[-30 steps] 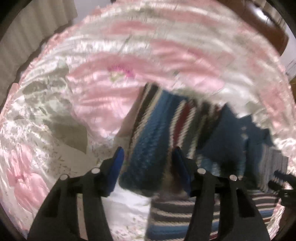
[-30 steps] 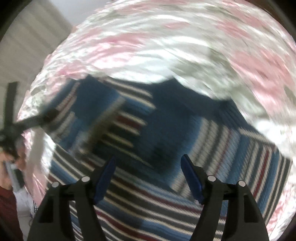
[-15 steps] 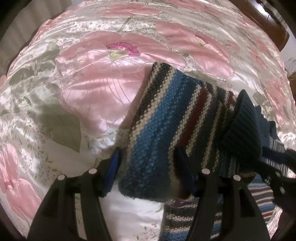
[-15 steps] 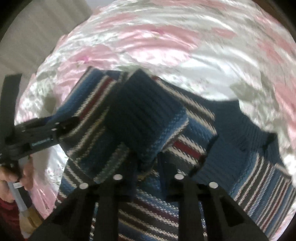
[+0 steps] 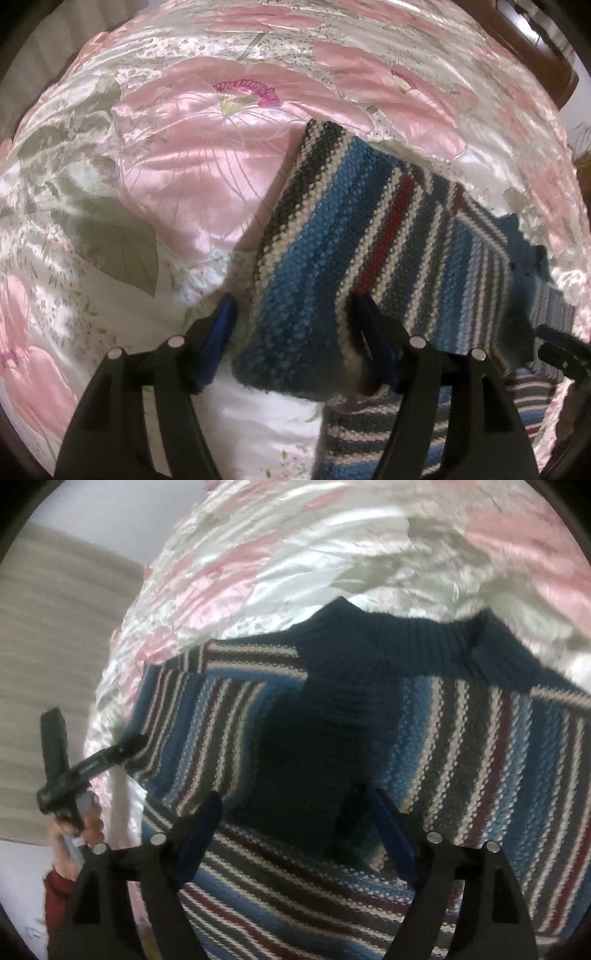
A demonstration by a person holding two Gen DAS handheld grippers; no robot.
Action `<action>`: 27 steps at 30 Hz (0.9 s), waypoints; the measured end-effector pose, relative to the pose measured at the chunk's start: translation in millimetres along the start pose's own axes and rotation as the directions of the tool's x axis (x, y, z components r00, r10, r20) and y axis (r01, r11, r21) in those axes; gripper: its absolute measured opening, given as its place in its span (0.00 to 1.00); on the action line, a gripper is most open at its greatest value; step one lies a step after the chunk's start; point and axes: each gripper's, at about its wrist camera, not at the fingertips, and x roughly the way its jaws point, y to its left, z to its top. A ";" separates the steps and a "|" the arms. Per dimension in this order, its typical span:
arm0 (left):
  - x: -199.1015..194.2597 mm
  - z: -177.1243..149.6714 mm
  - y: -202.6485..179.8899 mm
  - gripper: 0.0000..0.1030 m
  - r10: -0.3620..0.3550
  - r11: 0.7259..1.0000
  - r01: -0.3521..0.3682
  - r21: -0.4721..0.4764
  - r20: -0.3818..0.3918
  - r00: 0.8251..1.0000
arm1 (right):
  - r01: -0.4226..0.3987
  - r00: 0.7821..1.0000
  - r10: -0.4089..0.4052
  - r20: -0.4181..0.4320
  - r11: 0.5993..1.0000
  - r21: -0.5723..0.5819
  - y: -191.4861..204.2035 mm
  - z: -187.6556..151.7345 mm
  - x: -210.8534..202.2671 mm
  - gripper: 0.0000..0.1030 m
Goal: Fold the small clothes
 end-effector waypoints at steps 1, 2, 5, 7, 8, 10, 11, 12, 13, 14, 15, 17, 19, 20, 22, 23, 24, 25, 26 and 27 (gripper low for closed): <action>-3.7 -0.6 1.5 0.66 -0.022 1.000 0.022 -0.016 0.005 1.000 | 0.013 1.000 -0.013 -0.001 1.000 -0.004 0.8 0.5 2.5 0.78; -7.9 -1.0 2.5 0.66 -0.038 0.999 0.039 -0.024 0.015 0.999 | 0.026 1.000 -0.026 -0.005 1.000 -0.015 2.2 0.1 5.1 0.76; -17.1 -1.0 1.9 0.66 -0.014 1.000 0.015 -0.017 0.048 0.999 | 0.040 0.999 -0.041 -0.028 0.999 -0.036 12.1 -1.0 21.1 0.66; -22.2 0.3 1.8 0.66 -0.009 1.000 0.011 -0.017 0.065 0.998 | 0.067 0.998 -0.068 -0.013 0.996 -0.065 18.2 -2.8 25.6 0.55; -24.9 1.0 2.3 0.66 -0.016 1.000 0.017 -0.020 0.072 0.997 | 0.083 0.997 -0.083 -0.004 0.993 -0.081 19.9 -2.8 26.1 0.42; -28.4 -0.6 2.8 0.66 -0.023 0.999 0.025 -0.026 0.078 0.997 | 0.104 0.994 -0.102 0.023 0.990 -0.092 21.8 -2.0 21.3 0.26; -28.3 0.8 3.2 0.67 -0.025 0.999 0.027 -0.026 0.077 0.997 | 0.084 0.996 -0.082 0.031 0.992 -0.091 21.7 -1.8 18.0 0.16; -28.7 0.2 3.5 0.67 -0.021 0.999 0.023 -0.022 0.074 0.997 | 0.049 0.998 -0.046 0.043 0.995 -0.087 21.1 -1.8 10.7 0.15; -27.7 0.6 3.4 0.67 -0.015 1.000 0.017 -0.018 0.072 0.997 | 0.036 0.998 -0.031 0.059 0.996 -0.087 20.9 -1.8 3.7 0.15; -27.7 0.5 3.3 0.67 -0.009 1.000 0.010 -0.014 0.071 0.997 | 0.020 0.996 -0.013 0.085 0.996 -0.092 21.0 -2.0 -8.2 0.15; -29.4 -0.5 3.8 0.67 -0.008 1.000 0.009 -0.014 0.076 0.997 | 0.009 0.995 0.000 0.095 0.995 -0.098 21.0 -2.2 -14.9 0.14; -31.6 -0.9 4.7 0.67 -0.015 1.000 0.017 -0.020 0.084 0.996 | -0.006 0.992 0.019 0.127 0.994 -0.109 20.1 -3.7 -34.1 0.14; -32.3 -0.6 3.2 0.68 -0.019 0.999 0.022 -0.030 0.087 0.996 | -0.009 0.986 0.029 0.162 0.993 -0.120 15.0 -6.5 -56.6 0.14; -32.6 -0.8 1.5 0.68 -0.019 0.999 0.022 -0.030 0.087 0.996 | -0.009 0.985 0.030 0.171 0.993 -0.120 13.6 -6.2 -63.3 0.14; -32.2 -1.0 -3.6 0.68 -0.020 1.000 0.022 -0.019 0.085 0.996 | 0.014 0.980 0.008 0.201 0.994 -0.107 3.3 -8.2 -79.7 0.12; -31.9 -1.2 -8.3 0.68 -0.017 1.000 0.018 -0.010 0.085 0.996 | 0.025 0.977 -0.004 0.213 0.995 -0.098 -4.5 -9.9 -87.4 0.09; -31.6 -1.6 -11.8 0.68 -0.017 1.000 0.018 -0.004 0.086 0.996 | 0.040 0.975 -0.021 0.223 0.996 -0.085 -13.5 -11.1 -94.8 0.09; -31.0 -1.6 -15.6 0.68 -0.017 1.000 0.016 0.003 0.086 0.996 | 0.057 0.971 -0.040 0.234 0.996 -0.066 -23.7 -12.2 -101.3 0.09; -30.0 -1.9 -19.8 0.68 -0.014 1.000 0.013 0.008 0.085 0.996 | 0.064 0.970 -0.050 0.239 0.997 -0.051 -31.1 -12.6 -104.3 0.09; -27.5 -2.8 -25.6 0.68 -0.009 1.000 0.007 0.017 0.082 0.997 | 0.072 0.969 -0.064 0.240 0.997 -0.025 -44.2 -13.9 -108.6 0.09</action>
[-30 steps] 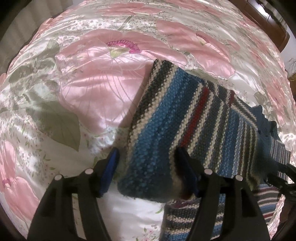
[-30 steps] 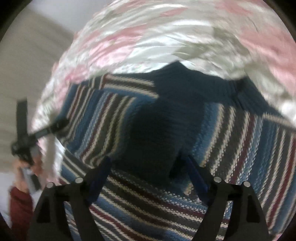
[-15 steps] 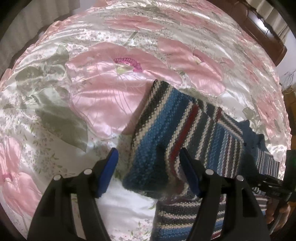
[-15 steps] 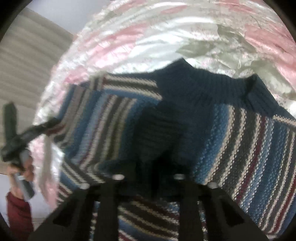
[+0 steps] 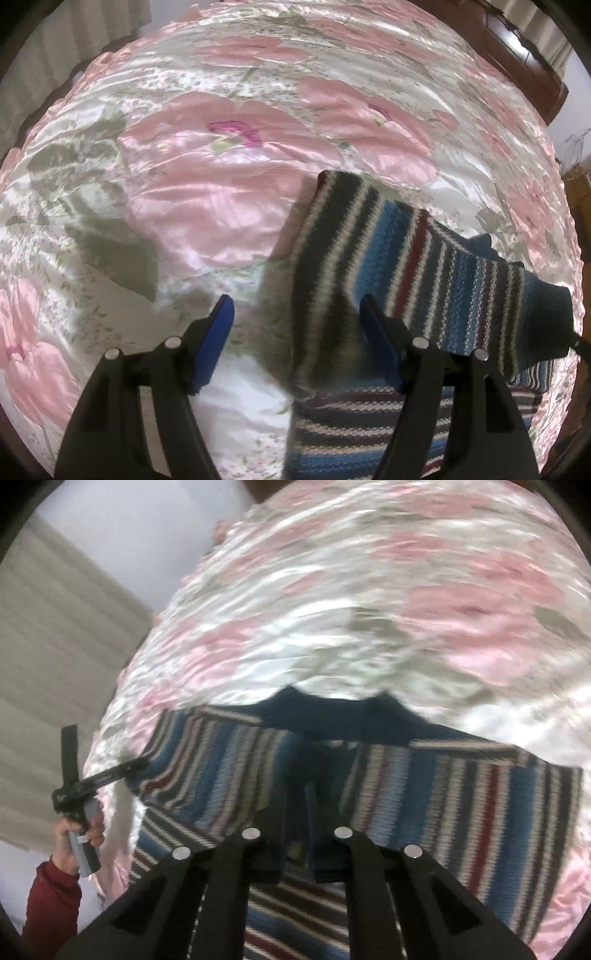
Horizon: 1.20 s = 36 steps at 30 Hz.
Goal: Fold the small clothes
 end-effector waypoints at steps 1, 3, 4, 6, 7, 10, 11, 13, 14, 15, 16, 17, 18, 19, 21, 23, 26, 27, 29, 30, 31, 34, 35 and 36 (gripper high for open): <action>2.5 -0.9 -5.4 0.68 0.004 1.000 -0.004 0.010 -0.006 1.000 | 0.017 1.000 -0.017 -0.003 1.000 0.016 -9.9 -1.6 -0.6 0.09; 8.7 -3.7 -17.2 0.68 0.009 0.999 -0.009 0.037 -0.015 1.000 | 0.061 0.998 -0.060 -0.028 0.997 0.040 -33.5 -7.6 1.0 0.09; 11.3 -4.8 -21.3 0.68 0.016 0.999 -0.015 0.047 -0.019 1.000 | 0.063 0.997 -0.061 -0.049 0.997 0.043 -40.5 -10.1 5.3 0.12; 18.7 -6.1 -30.6 0.68 0.038 0.997 -0.036 0.068 -0.032 0.999 | 0.060 0.995 -0.055 -0.086 0.997 0.054 -48.5 -20.3 18.1 0.18; 20.6 -6.6 -32.4 0.68 0.034 0.997 -0.032 0.069 -0.033 0.999 | 0.056 0.994 -0.050 -0.098 0.997 0.056 -49.6 -23.6 23.5 0.21; 23.8 -7.5 -37.3 0.68 0.052 0.996 -0.049 0.077 -0.030 0.998 | 0.034 0.990 -0.026 -0.136 0.998 0.057 -47.2 -29.9 45.0 0.36; 24.0 -7.6 -38.4 0.68 0.057 0.995 -0.055 0.082 -0.028 0.998 | 0.021 0.989 -0.012 -0.145 0.998 0.061 -45.4 -30.4 52.4 0.37; 23.1 -7.2 -39.7 0.69 0.059 0.994 -0.056 0.092 -0.026 0.998 | -0.015 0.987 0.027 -0.160 0.997 0.081 -42.5 -30.1 64.1 0.39; 21.7 -6.4 -39.3 0.70 0.055 0.994 -0.052 0.095 -0.023 0.998 | -0.031 0.985 0.045 -0.167 0.996 0.088 -40.6 -29.4 68.8 0.41; 20.2 -5.5 -38.7 0.70 0.052 0.994 -0.050 0.097 -0.020 0.998 | -0.036 0.982 0.052 -0.180 0.995 0.089 -36.8 -28.8 75.9 0.41; 18.4 -4.7 -37.4 0.70 0.047 0.994 -0.046 0.097 -0.017 0.999 | -0.030 0.981 0.046 -0.190 0.996 0.087 -32.3 -28.1 81.3 0.41; 16.4 -3.4 -35.7 0.71 0.042 0.995 -0.040 0.096 -0.012 0.999 | -0.029 0.980 0.045 -0.194 0.996 0.082 -28.3 -27.2 85.4 0.41; 15.3 -2.9 -35.2 0.72 0.038 0.995 -0.037 0.096 -0.011 0.999 | -0.027 0.980 0.040 -0.195 0.997 0.068 -22.5 -26.0 88.9 0.39; 14.4 -2.1 -34.1 0.72 0.034 0.995 -0.033 0.096 -0.010 0.999 | -0.021 0.981 0.032 -0.193 0.998 0.056 -17.8 -24.7 90.4 0.35; 13.9 -1.9 -32.6 0.72 0.030 0.995 -0.029 0.096 -0.007 1.000 | -0.022 0.982 0.029 -0.184 0.999 0.040 -12.1 -22.6 87.9 0.17; 14.3 -1.9 -32.1 0.72 0.025 0.995 -0.024 0.097 -0.010 1.000 | -0.024 0.987 0.028 -0.156 0.999 0.026 -9.1 -20.5 78.7 0.14; 16.2 -2.3 -30.2 0.72 0.010 0.995 -0.008 0.095 -0.018 1.000 | -0.033 0.995 0.034 -0.099 0.999 0.011 -11.7 -15.7 53.6 0.13; 16.6 -2.7 -29.6 0.72 0.008 0.996 -0.006 0.092 -0.019 1.000 | -0.031 0.996 0.032 -0.078 0.999 0.014 -15.6 -14.0 43.1 0.13; 16.9 -3.1 -29.0 0.72 0.000 0.996 0.002 0.084 -0.018 1.000 | 0.001 0.999 0.000 -0.050 1.000 0.006 -20.6 -12.3 29.6 0.13; 17.0 -3.5 -29.7 0.72 -0.002 0.996 0.004 0.085 -0.016 1.000 | 0.022 0.999 -0.021 -0.037 1.000 0.010 -25.8 -11.8 23.8 0.13; 17.7 -3.8 -30.9 0.73 0.002 0.996 0.000 0.089 -0.015 1.000 | 0.032 0.999 -0.032 -0.035 0.999 0.016 -30.4 -12.6 22.3 0.13; 25.3 -6.0 -37.6 0.74 0.053 0.992 -0.050 0.114 -0.023 0.998 | 0.069 0.995 -0.066 -0.079 0.997 0.044 -48.3 -16.2 34.9 0.14; 30.3 -7.4 -41.1 0.74 0.066 0.990 -0.061 0.123 -0.033 0.997 | 0.083 0.992 -0.078 -0.098 0.995 0.049 -52.9 -18.2 42.5 0.14; 34.7 -8.0 -42.5 0.74 0.078 0.989 -0.072 0.126 -0.043 0.996 | 0.107 0.987 -0.099 -0.124 0.993 0.056 -57.5 -21.3 53.0 0.15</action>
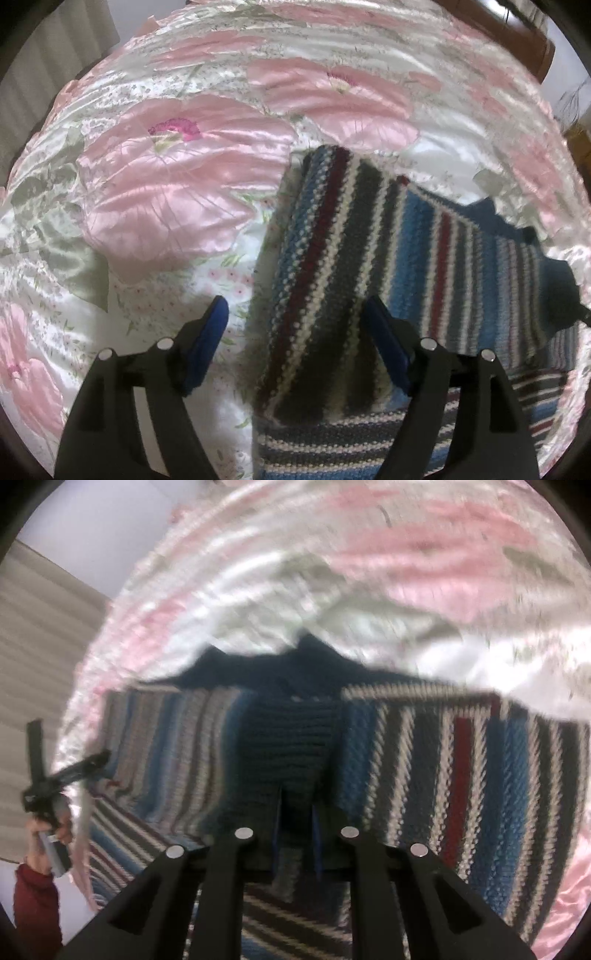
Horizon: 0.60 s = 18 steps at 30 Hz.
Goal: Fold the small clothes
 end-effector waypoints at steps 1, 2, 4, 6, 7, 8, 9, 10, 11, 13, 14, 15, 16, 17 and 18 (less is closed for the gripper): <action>4.5 -0.2 -1.5 0.74 0.012 1.000 -0.012 -0.001 -0.012 1.000 | 0.014 1.000 -0.014 -0.019 1.000 0.005 -2.9 -1.5 9.0 0.16; 10.6 -0.2 -3.3 0.74 0.025 1.000 -0.025 -0.001 -0.026 0.999 | 0.020 0.999 -0.020 -0.025 1.000 0.006 -5.4 -3.4 15.1 0.17; 15.7 0.7 -3.5 0.77 0.036 0.999 -0.036 -0.008 -0.029 0.999 | 0.030 0.999 -0.030 -0.019 1.000 -0.006 -3.4 -4.4 16.3 0.18; 17.1 2.0 -4.4 0.78 0.040 0.999 -0.040 -0.010 -0.034 0.999 | 0.042 0.999 -0.042 -0.007 0.999 -0.025 -0.7 -4.4 7.2 0.26; 15.2 2.4 -5.3 0.78 0.040 0.999 -0.040 -0.005 -0.033 0.999 | 0.049 0.999 -0.049 -0.004 0.998 -0.031 0.1 -4.6 3.4 0.26; 9.9 3.1 -7.0 0.76 0.036 0.999 -0.035 0.005 -0.025 0.999 | 0.054 0.999 -0.054 0.000 0.998 -0.035 0.7 -4.5 -1.4 0.26; 4.6 3.8 -8.2 0.76 0.025 1.000 -0.025 0.007 -0.014 1.000 | 0.042 0.999 -0.042 0.009 0.999 -0.033 1.8 -4.7 -10.0 0.26; -2.8 4.1 -9.8 0.76 0.004 1.000 -0.004 0.006 0.001 1.000 | 0.023 1.000 -0.023 0.021 0.999 -0.032 3.3 -7.3 -17.7 0.26; -8.1 4.6 -11.8 0.76 -0.016 1.000 0.016 0.006 0.009 1.000 | 0.003 0.999 -0.001 0.032 0.999 -0.032 5.3 -7.6 -24.0 0.26; -21.9 5.6 -18.5 0.76 -0.088 0.996 0.087 0.022 0.027 0.996 | -0.024 0.999 0.026 0.038 0.998 -0.051 13.6 -8.7 -30.8 0.26; -26.1 4.3 -24.1 0.76 -0.110 0.993 0.109 0.035 0.037 0.993 | -0.028 0.999 0.030 0.033 0.997 -0.065 18.4 -8.3 -30.2 0.26; -29.9 2.9 -33.0 0.76 -0.131 0.990 0.128 0.063 0.045 0.990 | -0.023 0.999 0.025 0.021 0.996 -0.082 23.3 -9.2 -26.2 0.26; -29.6 1.4 -41.9 0.76 -0.139 0.987 0.135 0.092 0.041 0.989 | -0.012 1.000 0.013 0.004 0.996 -0.086 26.8 -9.6 -20.1 0.26; -28.0 -1.1 -45.3 0.76 -0.135 0.985 0.131 0.108 0.037 0.990 | -0.004 1.000 0.003 -0.017 0.997 -0.083 28.5 -10.4 -12.5 0.26; -23.9 -3.5 -52.9 0.76 -0.120 0.985 0.116 0.129 0.028 0.992 | -0.003 0.999 -0.001 -0.047 0.997 -0.073 26.5 -12.3 -2.6 0.26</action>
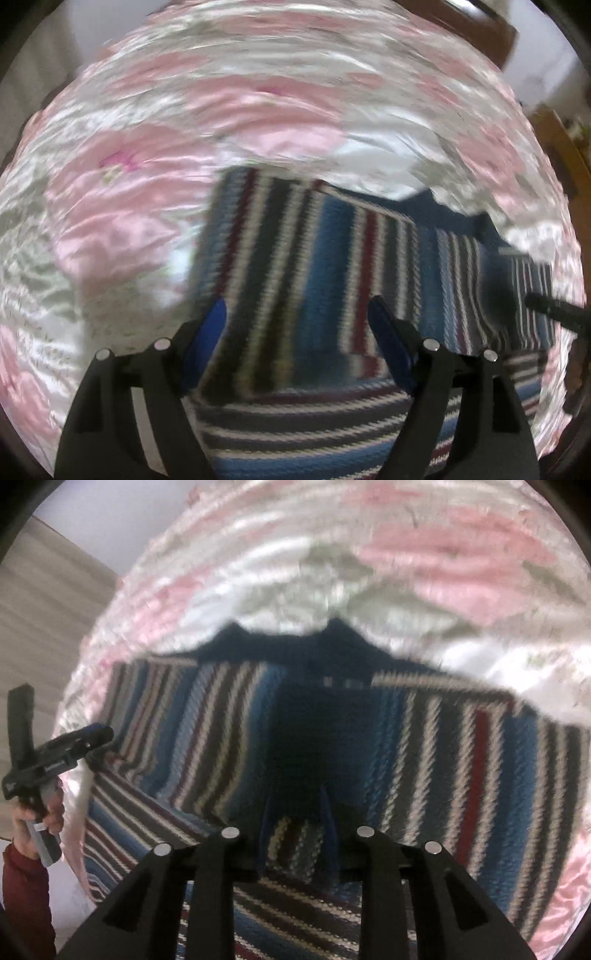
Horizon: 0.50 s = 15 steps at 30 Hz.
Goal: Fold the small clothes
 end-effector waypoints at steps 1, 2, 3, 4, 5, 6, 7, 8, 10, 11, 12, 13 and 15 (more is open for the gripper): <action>6.3 -1.5 -3.8 0.76 0.007 1.000 -0.007 0.010 -0.015 1.000 | 0.009 1.000 -0.009 -0.014 1.000 0.009 -3.3 -1.9 7.1 0.25; 12.5 -3.8 -4.4 0.76 0.013 1.000 -0.013 0.013 -0.035 0.999 | 0.021 1.000 -0.021 -0.020 1.000 0.016 -7.2 -4.3 13.0 0.23; 22.3 -5.9 -3.5 0.76 0.021 1.000 -0.021 0.006 -0.064 0.998 | 0.012 1.000 -0.011 -0.022 0.999 0.030 -11.6 -6.8 19.1 0.23; 31.8 -6.8 -0.6 0.76 0.032 0.999 -0.032 0.001 -0.086 0.996 | 0.001 1.000 0.000 -0.018 0.999 0.040 -15.1 -9.0 19.9 0.23; 38.7 -8.0 0.5 0.76 0.044 0.999 -0.044 0.003 -0.096 0.994 | -0.010 1.000 0.011 -0.017 0.999 0.052 -17.2 -9.2 19.9 0.23; 43.7 -9.1 1.5 0.76 0.049 0.999 -0.048 0.007 -0.094 0.994 | -0.027 1.000 0.028 -0.011 0.997 0.067 -19.1 -9.3 16.3 0.23; 45.4 -9.2 1.7 0.76 0.049 0.999 -0.049 0.008 -0.088 0.995 | -0.037 0.999 0.038 -0.004 0.996 0.076 -19.7 -11.0 11.4 0.23; 44.4 -8.8 1.6 0.76 0.047 0.999 -0.047 0.000 -0.083 0.995 | -0.042 0.999 0.041 0.005 0.996 0.083 -20.0 -15.1 1.2 0.27; 33.3 -10.3 0.6 0.76 0.038 0.999 -0.039 -0.020 -0.069 0.997 | -0.026 0.999 0.024 0.028 0.997 0.068 -17.1 -25.7 -18.8 0.37; 23.8 -14.2 2.7 0.76 0.031 0.999 -0.033 -0.025 -0.066 0.997 | -0.019 0.999 0.017 0.041 0.998 0.054 -16.0 -35.0 -30.9 0.41; 10.6 -19.5 1.1 0.76 0.018 1.000 -0.019 -0.023 -0.059 0.998 | -0.012 0.999 0.010 0.052 0.999 0.041 -15.1 -50.0 -45.8 0.41; -0.2 -24.7 1.6 0.76 0.010 1.000 -0.011 -0.015 -0.050 0.999 | -0.009 0.998 0.007 0.055 0.999 0.036 -15.8 -68.1 -58.7 0.42; -29.1 -47.2 5.0 0.84 0.028 1.000 -0.028 0.012 -0.036 0.999 | 0.002 0.999 -0.003 0.042 1.000 0.024 -14.1 -97.5 -74.3 0.45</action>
